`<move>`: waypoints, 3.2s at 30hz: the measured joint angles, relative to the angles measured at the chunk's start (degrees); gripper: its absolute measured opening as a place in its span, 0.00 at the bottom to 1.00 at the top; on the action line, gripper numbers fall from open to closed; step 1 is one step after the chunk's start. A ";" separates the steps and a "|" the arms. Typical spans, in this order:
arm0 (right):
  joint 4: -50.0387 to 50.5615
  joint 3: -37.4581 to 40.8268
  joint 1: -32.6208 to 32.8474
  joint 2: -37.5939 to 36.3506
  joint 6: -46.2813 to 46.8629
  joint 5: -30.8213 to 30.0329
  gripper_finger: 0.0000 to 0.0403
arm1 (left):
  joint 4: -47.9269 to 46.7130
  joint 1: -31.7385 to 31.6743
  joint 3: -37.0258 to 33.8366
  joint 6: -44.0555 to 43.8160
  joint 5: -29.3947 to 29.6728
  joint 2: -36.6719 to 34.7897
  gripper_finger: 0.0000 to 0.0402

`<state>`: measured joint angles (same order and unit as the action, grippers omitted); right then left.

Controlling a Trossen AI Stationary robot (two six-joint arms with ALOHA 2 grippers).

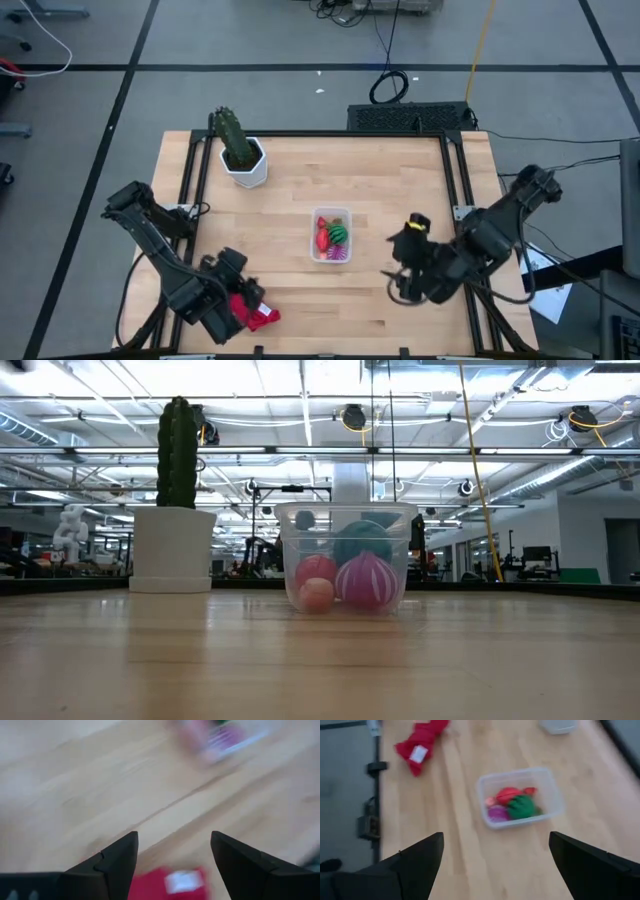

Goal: Pick and placing Produce into tupperware
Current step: Return to Home Position

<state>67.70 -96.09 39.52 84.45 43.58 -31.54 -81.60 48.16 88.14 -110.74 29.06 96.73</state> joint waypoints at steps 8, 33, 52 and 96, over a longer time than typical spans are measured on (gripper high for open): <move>-22.66 24.27 3.50 -14.46 3.69 -1.87 0.88 | 12.53 -2.94 -0.17 17.27 15.15 -0.01 0.63; -31.40 45.92 4.44 -53.25 -21.49 -27.80 0.88 | 39.34 -33.24 -31.23 50.22 28.89 -25.02 0.63; -32.78 56.00 4.44 -66.32 -24.57 -28.36 0.88 | 66.75 -48.87 -54.33 82.19 8.77 -48.09 0.63; -94.09 94.73 4.29 -77.66 -36.45 -38.14 0.88 | 62.27 -42.66 -67.61 80.39 15.93 -79.40 0.63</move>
<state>-26.39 -1.37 43.81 6.79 7.14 -69.68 -19.33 5.50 20.53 -30.35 44.99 17.33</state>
